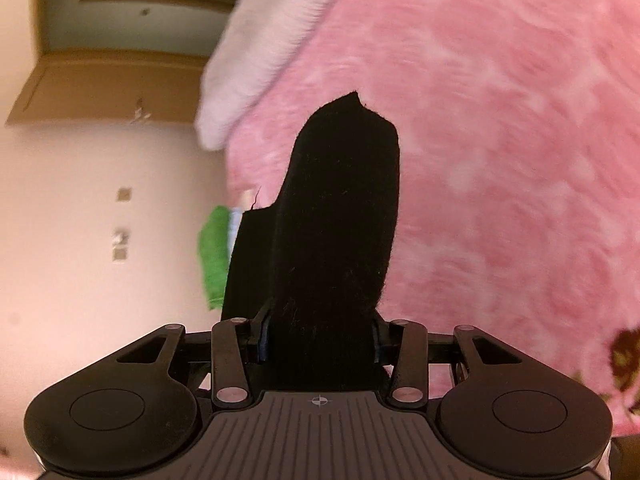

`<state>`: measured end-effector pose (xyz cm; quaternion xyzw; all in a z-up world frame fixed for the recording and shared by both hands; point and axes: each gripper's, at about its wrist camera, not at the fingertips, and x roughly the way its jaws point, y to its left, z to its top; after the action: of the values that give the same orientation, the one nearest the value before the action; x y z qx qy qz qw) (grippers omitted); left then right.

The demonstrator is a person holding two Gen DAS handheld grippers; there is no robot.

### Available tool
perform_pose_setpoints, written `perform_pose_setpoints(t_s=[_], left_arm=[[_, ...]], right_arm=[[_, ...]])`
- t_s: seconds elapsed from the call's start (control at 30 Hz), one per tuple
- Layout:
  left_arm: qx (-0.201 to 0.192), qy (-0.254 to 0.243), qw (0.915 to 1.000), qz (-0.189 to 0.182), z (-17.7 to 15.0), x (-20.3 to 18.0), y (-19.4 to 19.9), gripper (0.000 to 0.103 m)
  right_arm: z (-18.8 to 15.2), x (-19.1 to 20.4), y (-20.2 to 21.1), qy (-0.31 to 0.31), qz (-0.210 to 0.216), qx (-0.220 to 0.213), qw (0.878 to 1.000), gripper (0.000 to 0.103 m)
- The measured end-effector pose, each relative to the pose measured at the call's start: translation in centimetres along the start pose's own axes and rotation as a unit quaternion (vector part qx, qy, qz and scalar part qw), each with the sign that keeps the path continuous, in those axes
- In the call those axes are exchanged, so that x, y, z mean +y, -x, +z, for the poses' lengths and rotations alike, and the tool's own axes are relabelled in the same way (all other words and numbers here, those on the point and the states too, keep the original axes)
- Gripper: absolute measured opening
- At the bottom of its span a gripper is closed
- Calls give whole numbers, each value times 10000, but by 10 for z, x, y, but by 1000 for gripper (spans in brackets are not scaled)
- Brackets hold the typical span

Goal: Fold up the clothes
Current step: 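Lift the folded black garment with both grippers and carry it to the towel stack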

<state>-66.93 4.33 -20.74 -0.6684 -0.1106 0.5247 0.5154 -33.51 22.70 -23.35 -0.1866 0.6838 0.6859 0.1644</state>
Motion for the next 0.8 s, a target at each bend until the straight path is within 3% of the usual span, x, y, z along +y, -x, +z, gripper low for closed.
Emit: perform_pose_setpoints(t_s=[0.2, 0.47, 0.6, 0.8], left_arm=[[-620, -131, 9979, -134, 21, -22, 60, 29], [-930, -126, 9954, -182, 77, 19, 134, 29], [-804, -208, 9963, -211, 134, 62, 168, 29], [-544, -473, 9972, -196, 252, 129, 231, 29]], right_arm=[[6, 63, -21, 515, 370, 177, 9978, 42], [-15, 124, -103, 812, 516, 347, 9948, 42], [-37, 154, -170, 761, 517, 213, 9955, 42], [-65, 219, -291, 453, 479, -138, 9977, 42]])
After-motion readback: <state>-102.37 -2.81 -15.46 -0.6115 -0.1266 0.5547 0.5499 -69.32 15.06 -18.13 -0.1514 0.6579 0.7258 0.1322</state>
